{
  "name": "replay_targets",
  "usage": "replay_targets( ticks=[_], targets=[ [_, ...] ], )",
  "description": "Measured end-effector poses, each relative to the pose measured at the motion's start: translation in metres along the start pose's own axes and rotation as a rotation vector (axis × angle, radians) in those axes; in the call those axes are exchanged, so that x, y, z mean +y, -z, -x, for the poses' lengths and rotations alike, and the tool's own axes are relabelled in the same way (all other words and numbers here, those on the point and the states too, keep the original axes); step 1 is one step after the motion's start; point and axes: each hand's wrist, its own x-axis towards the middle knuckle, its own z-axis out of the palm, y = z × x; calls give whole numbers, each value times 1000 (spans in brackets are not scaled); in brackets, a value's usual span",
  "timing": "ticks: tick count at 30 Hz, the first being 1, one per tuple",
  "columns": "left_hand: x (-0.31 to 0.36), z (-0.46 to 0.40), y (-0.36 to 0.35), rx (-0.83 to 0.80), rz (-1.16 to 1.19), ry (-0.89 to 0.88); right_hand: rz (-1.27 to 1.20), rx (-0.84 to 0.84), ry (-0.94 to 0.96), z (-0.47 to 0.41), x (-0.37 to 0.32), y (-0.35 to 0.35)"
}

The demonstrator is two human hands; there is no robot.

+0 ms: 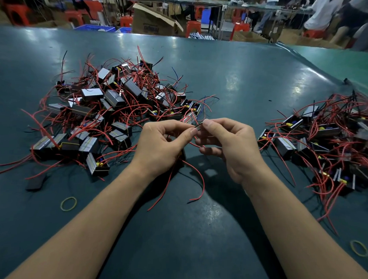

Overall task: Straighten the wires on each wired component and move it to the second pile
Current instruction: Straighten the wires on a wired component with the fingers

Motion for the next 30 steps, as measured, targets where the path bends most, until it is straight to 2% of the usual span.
replay_targets(
  ticks=[3, 9, 15, 20, 24, 26, 30],
  targets=[
    [-1, -1, 0, 27, -11, 2, 17, -13, -29, 0, 2, -1],
    [-2, -3, 1, 79, 48, 67, 125, -22, 61, 0, 4, 1],
    [-1, -2, 0, 38, -51, 68, 635, 57, 323, -3, 12, 8],
    [-1, -2, 1, 78, -110, 55, 579, 54, 323, -3, 14, 5],
    [-4, 0, 1, 128, -180, 57, 463, 66, 228, -2, 15, 2],
    [-6, 0, 0, 137, -210, 52, 544, 99, 237, -1, 19, 0],
    [-8, -1, 0, 120, -225, 20, 906, 157, 541, 2, 22, -1]
  ],
)
